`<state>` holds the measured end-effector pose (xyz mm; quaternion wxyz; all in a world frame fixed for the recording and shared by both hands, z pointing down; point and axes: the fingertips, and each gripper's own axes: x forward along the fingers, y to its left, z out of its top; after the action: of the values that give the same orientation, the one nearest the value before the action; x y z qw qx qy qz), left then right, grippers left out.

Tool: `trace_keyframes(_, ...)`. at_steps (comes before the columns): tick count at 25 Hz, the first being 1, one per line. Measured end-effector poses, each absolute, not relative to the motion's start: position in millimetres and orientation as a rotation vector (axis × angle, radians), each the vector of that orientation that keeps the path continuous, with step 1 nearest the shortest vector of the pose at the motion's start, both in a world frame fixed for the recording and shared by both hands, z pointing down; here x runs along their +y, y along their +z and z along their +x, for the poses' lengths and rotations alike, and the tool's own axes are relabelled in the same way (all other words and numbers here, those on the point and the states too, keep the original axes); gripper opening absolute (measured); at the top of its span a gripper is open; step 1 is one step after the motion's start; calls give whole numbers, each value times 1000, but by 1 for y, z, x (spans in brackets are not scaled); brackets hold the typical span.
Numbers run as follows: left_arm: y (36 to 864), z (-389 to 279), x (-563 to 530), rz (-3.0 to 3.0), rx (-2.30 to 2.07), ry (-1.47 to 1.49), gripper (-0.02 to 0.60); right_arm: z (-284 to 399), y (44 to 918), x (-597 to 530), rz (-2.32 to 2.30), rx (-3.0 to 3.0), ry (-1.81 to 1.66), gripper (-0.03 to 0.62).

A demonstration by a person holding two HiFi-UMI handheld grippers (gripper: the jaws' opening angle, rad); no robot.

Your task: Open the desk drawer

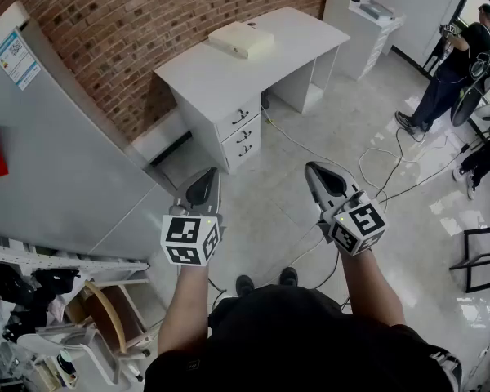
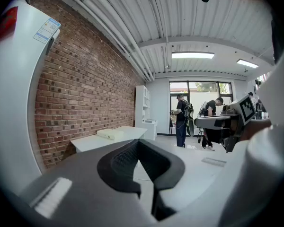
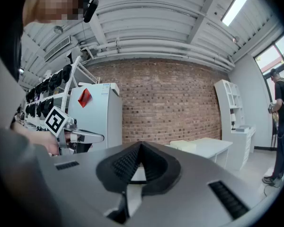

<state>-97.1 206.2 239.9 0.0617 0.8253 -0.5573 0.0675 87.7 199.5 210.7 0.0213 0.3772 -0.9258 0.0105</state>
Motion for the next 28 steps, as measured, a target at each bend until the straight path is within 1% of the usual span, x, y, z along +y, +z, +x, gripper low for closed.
trace_keyframes(11,238,-87,207,2507,-1677,214,-11,94,209,202,1160,-2872,19,11)
trace_keyframes(17,236,-79,210,2533,-1648,226,-11,98,210,205,1133,-2893,96,12)
trace_keyframes(25,230,-73,214,2559,-1620,221,-9,101,203,209,1158,-2912,94,12)
trace_keyframes(27,231,-74,216,2554,-1617,222,-9,103,202,209,1169,-2914,102,16)
trace_keyframes(28,231,-74,216,2552,-1617,221,-8,104,203,208,1179,-2905,106,29)
